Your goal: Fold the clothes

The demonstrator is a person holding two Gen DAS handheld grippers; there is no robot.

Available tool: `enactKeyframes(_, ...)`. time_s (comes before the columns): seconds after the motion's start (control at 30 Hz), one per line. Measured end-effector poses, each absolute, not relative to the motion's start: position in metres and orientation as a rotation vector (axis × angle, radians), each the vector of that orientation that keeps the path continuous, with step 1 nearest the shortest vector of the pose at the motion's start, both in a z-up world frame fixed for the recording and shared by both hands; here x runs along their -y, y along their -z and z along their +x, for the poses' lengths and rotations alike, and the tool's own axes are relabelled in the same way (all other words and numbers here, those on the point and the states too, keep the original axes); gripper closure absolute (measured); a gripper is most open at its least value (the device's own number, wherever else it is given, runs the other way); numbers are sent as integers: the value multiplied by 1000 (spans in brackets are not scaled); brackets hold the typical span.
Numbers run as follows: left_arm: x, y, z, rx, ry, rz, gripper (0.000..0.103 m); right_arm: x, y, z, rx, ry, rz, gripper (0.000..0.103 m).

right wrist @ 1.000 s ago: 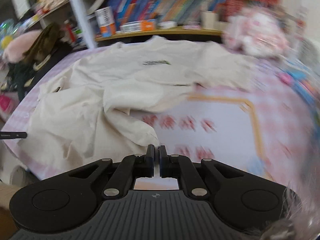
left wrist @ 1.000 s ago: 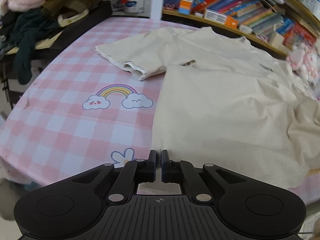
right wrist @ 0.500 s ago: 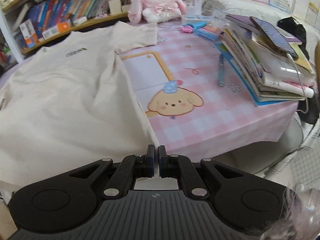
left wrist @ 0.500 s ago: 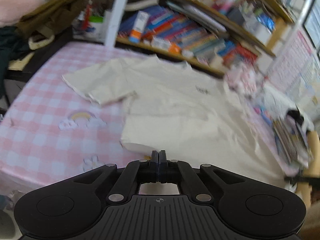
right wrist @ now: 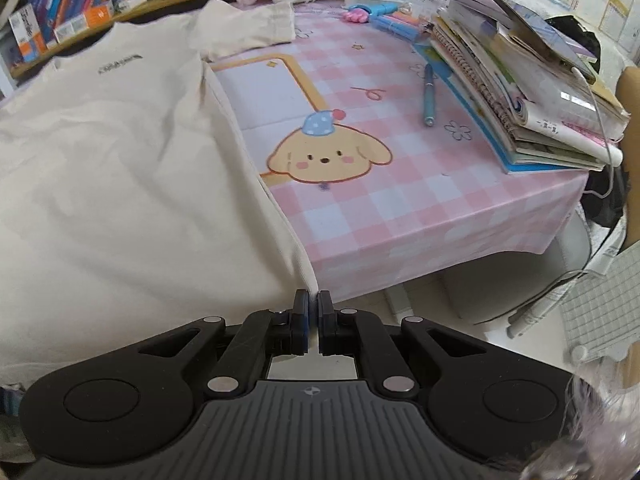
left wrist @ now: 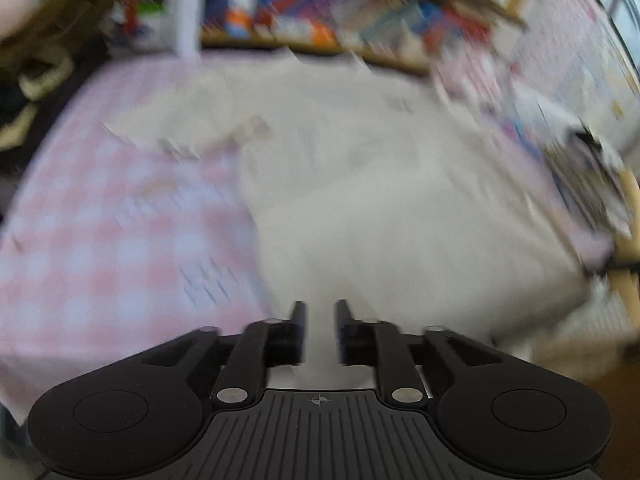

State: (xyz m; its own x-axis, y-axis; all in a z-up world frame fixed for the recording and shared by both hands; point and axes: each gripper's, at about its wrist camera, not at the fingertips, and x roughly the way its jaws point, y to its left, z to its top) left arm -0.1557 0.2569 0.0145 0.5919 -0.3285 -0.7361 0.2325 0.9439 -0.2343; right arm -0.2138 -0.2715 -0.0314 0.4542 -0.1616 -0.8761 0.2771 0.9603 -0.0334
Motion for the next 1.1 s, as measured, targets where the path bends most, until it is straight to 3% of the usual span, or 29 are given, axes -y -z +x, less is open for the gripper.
enactKeyframes(0.03,-263,-19,-147,-848,290,-143,60,271,32,-213,-1072,274,113,99)
enactKeyframes(0.07,-270,-21,-138,-824,245,-180,58,270,33,-212,-1078,269,105,98)
enactKeyframes(0.17,-280,-16,-106,-791,174,-283,58,265,30,-211,-1054,264,106,87)
enactKeyframes(0.23,-283,-4,-80,-798,144,-365,57,260,22,-210,-1014,258,96,73)
enactKeyframes(0.3,-287,13,-60,-822,124,-473,56,254,12,-207,-965,253,81,68)
enactKeyframes(0.33,-289,22,-50,-835,114,-535,50,251,9,-204,-942,254,82,66)
enactKeyframes(0.37,-291,31,-41,-847,96,-608,40,248,5,-200,-920,256,82,65)
enactKeyframes(0.4,-291,38,-33,-853,71,-683,38,246,2,-196,-901,256,86,65)
enactKeyframes(0.5,-290,52,-15,-841,16,-792,37,233,1,-181,-874,226,122,65)
enactKeyframes(0.87,-274,53,59,-806,-126,-629,38,194,13,-154,-880,123,108,65)
enactKeyframes(1.0,-267,51,73,-815,-134,-552,45,199,18,-148,-887,148,130,65)
enactKeyframes(1.07,-263,51,78,-822,-141,-505,75,201,21,-146,-889,159,137,65)
enactKeyframes(1.1,-263,52,80,-824,-149,-489,82,201,22,-145,-890,165,140,65)
